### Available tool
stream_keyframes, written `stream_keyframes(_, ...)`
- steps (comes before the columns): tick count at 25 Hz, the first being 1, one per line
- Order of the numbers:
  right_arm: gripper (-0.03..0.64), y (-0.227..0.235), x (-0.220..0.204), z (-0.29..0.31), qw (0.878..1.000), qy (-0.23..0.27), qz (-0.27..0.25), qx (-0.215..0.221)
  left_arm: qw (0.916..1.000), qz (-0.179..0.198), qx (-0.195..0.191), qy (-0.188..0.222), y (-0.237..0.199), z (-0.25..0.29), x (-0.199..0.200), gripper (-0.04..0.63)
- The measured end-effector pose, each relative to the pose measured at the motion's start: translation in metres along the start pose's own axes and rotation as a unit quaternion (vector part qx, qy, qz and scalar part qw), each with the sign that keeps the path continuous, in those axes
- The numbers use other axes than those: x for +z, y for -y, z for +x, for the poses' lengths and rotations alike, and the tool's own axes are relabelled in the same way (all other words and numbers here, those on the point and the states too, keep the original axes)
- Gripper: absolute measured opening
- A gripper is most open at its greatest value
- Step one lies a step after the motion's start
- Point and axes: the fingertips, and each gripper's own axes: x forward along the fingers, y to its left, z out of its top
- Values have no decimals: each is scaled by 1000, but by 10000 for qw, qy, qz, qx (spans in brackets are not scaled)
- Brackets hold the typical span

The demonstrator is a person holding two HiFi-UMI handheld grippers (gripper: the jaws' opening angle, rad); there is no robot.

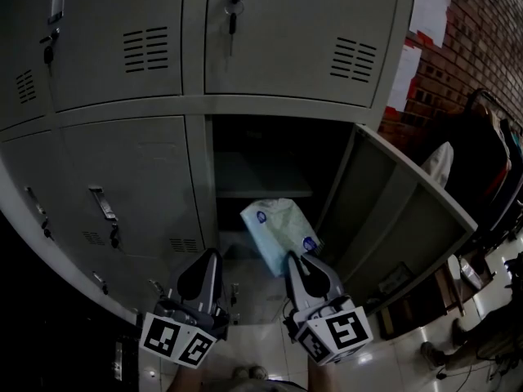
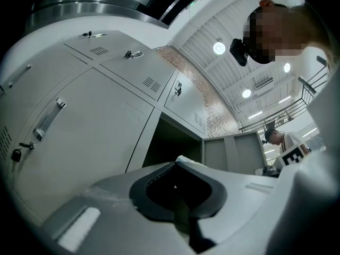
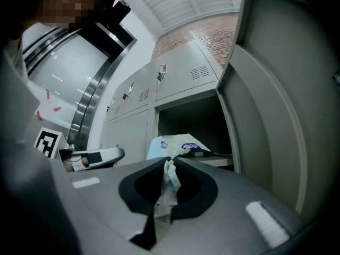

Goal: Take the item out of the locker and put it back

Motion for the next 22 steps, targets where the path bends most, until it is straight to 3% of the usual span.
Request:
stream_keyframes(9, 9, 1, 10, 12, 9999, 97, -51, 71, 10000, -41, 9, -5, -8, 7, -3, 3)
stream_keyframes(15, 9, 17, 48, 69, 9983, 370, -448, 99, 10000, -79, 21, 6, -13, 13, -4, 5)
stream_keyframes(19, 9, 41, 45, 123, 9983, 22, -582, -8, 9999, -60, 88, 15, -20, 15, -4, 3)
stream_keyframes(22, 9, 56, 37, 154, 9944, -380, -977, -168, 9998, -74, 179, 13, -28, 15, -5, 5)
